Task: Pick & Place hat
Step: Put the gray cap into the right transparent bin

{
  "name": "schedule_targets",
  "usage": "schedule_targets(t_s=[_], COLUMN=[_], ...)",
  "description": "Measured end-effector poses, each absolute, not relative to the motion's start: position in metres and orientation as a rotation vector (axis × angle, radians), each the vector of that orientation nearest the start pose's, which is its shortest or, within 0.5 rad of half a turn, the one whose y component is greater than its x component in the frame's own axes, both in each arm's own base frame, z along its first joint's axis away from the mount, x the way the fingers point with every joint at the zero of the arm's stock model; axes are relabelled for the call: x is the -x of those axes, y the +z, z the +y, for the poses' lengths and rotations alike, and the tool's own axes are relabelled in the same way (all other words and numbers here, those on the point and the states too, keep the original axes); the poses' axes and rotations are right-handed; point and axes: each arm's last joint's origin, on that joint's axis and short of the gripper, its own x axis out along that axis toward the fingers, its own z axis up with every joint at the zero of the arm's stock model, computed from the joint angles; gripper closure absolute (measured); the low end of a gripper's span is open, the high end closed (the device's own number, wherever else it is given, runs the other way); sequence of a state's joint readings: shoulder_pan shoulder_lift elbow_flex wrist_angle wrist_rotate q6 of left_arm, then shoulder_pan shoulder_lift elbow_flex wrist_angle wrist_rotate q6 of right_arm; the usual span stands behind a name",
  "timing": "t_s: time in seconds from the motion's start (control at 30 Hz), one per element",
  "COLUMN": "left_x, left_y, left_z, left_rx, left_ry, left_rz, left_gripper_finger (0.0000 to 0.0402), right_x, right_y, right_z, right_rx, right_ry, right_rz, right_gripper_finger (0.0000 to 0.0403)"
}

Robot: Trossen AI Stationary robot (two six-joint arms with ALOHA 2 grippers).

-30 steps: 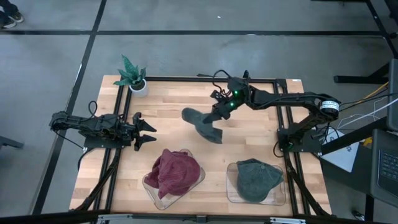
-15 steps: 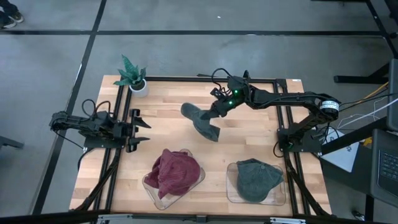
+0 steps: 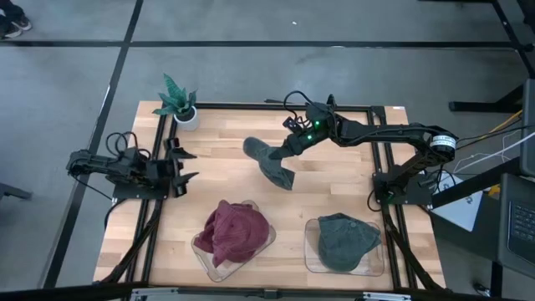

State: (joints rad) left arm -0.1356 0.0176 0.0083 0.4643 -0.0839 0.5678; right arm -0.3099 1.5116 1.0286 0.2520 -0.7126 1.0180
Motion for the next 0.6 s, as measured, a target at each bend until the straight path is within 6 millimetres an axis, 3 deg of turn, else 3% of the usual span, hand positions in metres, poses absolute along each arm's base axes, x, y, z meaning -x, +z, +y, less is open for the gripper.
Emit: schedule_targets(t_s=[0.2, 0.37, 0.6], left_x=[-0.086, -0.084, -0.078], left_y=[0.211, 0.214, 0.224], left_z=[-0.012, -0.012, -0.011], left_rx=[0.063, 0.232, 0.648], left_ry=[-0.158, -0.201, -0.349], left_rz=[-0.479, -0.508, -0.575], left_gripper_finger=[0.0185, 0.0189, 0.0189], right_x=[-0.326, -0.326, -0.326], right_y=[0.286, 0.286, 0.286], right_z=[-0.085, -0.085, -0.085], right_rx=[-1.113, -1.111, -1.113], right_ry=[0.259, 0.258, 0.257], right_rz=[0.390, 0.391, 0.392], right_gripper_finger=[0.0395, 0.0395, 0.0395])
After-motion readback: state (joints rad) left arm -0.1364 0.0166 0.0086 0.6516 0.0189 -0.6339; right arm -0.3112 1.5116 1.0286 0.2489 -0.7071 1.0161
